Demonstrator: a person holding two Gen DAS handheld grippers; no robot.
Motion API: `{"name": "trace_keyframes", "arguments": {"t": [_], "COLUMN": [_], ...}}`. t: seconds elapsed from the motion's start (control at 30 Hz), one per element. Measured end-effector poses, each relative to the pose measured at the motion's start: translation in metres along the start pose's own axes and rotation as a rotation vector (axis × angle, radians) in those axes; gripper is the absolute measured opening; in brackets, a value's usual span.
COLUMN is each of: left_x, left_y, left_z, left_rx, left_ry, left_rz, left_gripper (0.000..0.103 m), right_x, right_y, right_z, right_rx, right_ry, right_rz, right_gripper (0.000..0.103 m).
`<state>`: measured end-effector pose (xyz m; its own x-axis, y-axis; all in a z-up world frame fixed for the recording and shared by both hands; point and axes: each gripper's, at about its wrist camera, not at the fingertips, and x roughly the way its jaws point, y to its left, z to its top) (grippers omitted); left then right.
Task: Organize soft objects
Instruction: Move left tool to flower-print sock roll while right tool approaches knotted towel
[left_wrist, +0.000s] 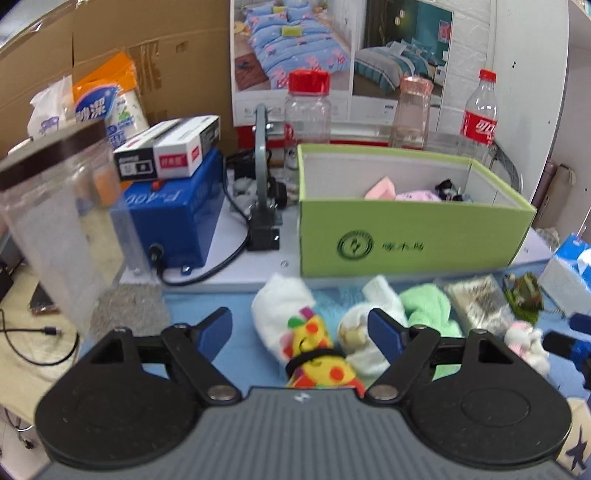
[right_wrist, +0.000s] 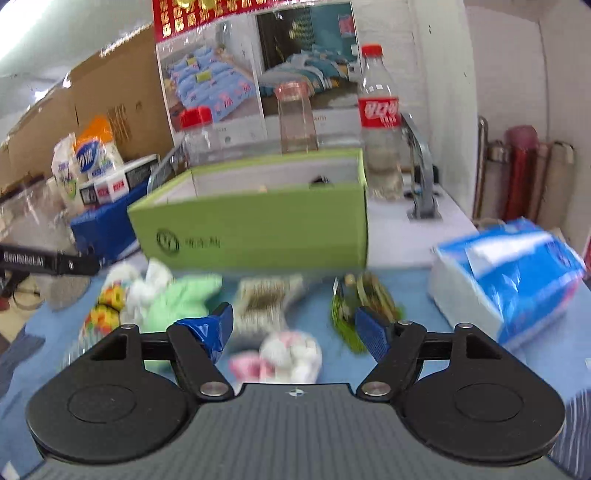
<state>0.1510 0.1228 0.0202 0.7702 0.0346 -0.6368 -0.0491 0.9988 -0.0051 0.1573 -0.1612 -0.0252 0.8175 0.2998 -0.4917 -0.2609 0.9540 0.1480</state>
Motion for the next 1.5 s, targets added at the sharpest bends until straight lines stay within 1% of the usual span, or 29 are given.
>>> {"name": "trace_keyframes", "arguments": {"t": [0.07, 0.13, 0.27, 0.33, 0.4, 0.47, 0.53, 0.63, 0.7, 0.77, 0.87, 0.93, 0.97, 1.0, 1.07, 1.13, 1.17, 1.2, 1.3, 1.37, 1.5], "left_x": [-0.003, -0.004, 0.001, 0.008, 0.012, 0.011, 0.013, 0.028, 0.043, 0.056, 0.072, 0.082, 0.085, 0.086, 0.084, 0.08, 0.077, 0.073, 0.059, 0.049, 0.028], "left_y": [0.002, 0.006, 0.012, 0.011, 0.007, -0.001, -0.009, -0.021, -0.031, -0.04, -0.045, -0.043, -0.04, -0.038, -0.032, -0.028, -0.025, -0.022, -0.004, 0.006, 0.021], "left_z": [-0.008, -0.015, -0.021, -0.019, -0.015, -0.01, -0.001, 0.014, 0.024, 0.03, 0.031, 0.027, 0.024, 0.021, 0.015, 0.005, -0.001, -0.007, -0.021, -0.03, -0.048], "left_rx": [0.008, 0.005, -0.018, -0.037, -0.052, -0.046, -0.037, -0.022, -0.001, 0.027, 0.059, 0.07, 0.072, 0.066, 0.051, 0.062, 0.063, 0.064, 0.01, -0.015, -0.046], "left_ry": [0.0, 0.006, 0.021, 0.031, 0.044, 0.035, 0.025, 0.038, 0.052, 0.056, 0.077, 0.1, 0.106, 0.112, 0.129, 0.147, 0.152, 0.154, 0.163, 0.165, 0.176], "left_rz": [0.028, 0.036, 0.04, 0.028, 0.008, -0.016, -0.03, -0.052, -0.044, -0.012, 0.01, 0.025, 0.023, 0.015, -0.003, 0.0, 0.011, 0.024, 0.004, 0.001, 0.003], "left_gripper": [0.08, 0.081, 0.08, 0.08, 0.08, 0.081, 0.082, 0.082, 0.082, 0.082, 0.082, 0.082, 0.084, 0.085, 0.086, 0.091, 0.099, 0.102, 0.102, 0.102, 0.102], "right_x": [-0.017, -0.043, -0.119, -0.141, -0.147, -0.135, -0.114, -0.069, -0.038, -0.009, 0.033, 0.056, 0.065, 0.07, 0.068, 0.063, 0.061, 0.056, 0.037, 0.023, -0.008], "right_y": [-0.003, -0.014, -0.04, -0.053, -0.058, -0.058, -0.053, -0.034, -0.024, -0.017, -0.008, -0.005, -0.004, -0.004, -0.009, -0.015, -0.018, -0.02, -0.012, -0.009, -0.015], "right_z": [-0.02, -0.042, -0.08, -0.083, -0.078, -0.069, -0.061, -0.036, -0.017, 0.002, 0.019, 0.021, 0.019, 0.015, 0.01, 0.005, 0.001, -0.004, -0.02, -0.031, -0.049], "right_rx": [0.0, 0.015, 0.082, 0.111, 0.115, 0.13, 0.125, 0.057, 0.029, 0.008, -0.027, -0.039, -0.04, -0.041, -0.004, 0.028, 0.039, 0.047, -0.042, -0.075, -0.062], "right_ry": [0.021, 0.029, 0.048, 0.055, 0.01, -0.023, -0.04, -0.048, -0.044, -0.03, 0.029, 0.071, 0.097, 0.103, 0.082, 0.092, 0.106, 0.116, 0.118, 0.12, 0.118], "right_rz": [-0.029, -0.07, -0.226, -0.298, -0.32, -0.283, -0.197, -0.08, -0.032, 0.005, 0.004, -0.006, -0.014, -0.009, 0.001, 0.01, 0.011, 0.005, -0.087, -0.128, -0.144], "right_gripper": [0.06, 0.06, 0.061, 0.061, 0.062, 0.063, 0.063, 0.063, 0.063, 0.064, 0.064, 0.064, 0.064, 0.065, 0.066, 0.066, 0.067, 0.067, 0.067, 0.067, 0.067]}}
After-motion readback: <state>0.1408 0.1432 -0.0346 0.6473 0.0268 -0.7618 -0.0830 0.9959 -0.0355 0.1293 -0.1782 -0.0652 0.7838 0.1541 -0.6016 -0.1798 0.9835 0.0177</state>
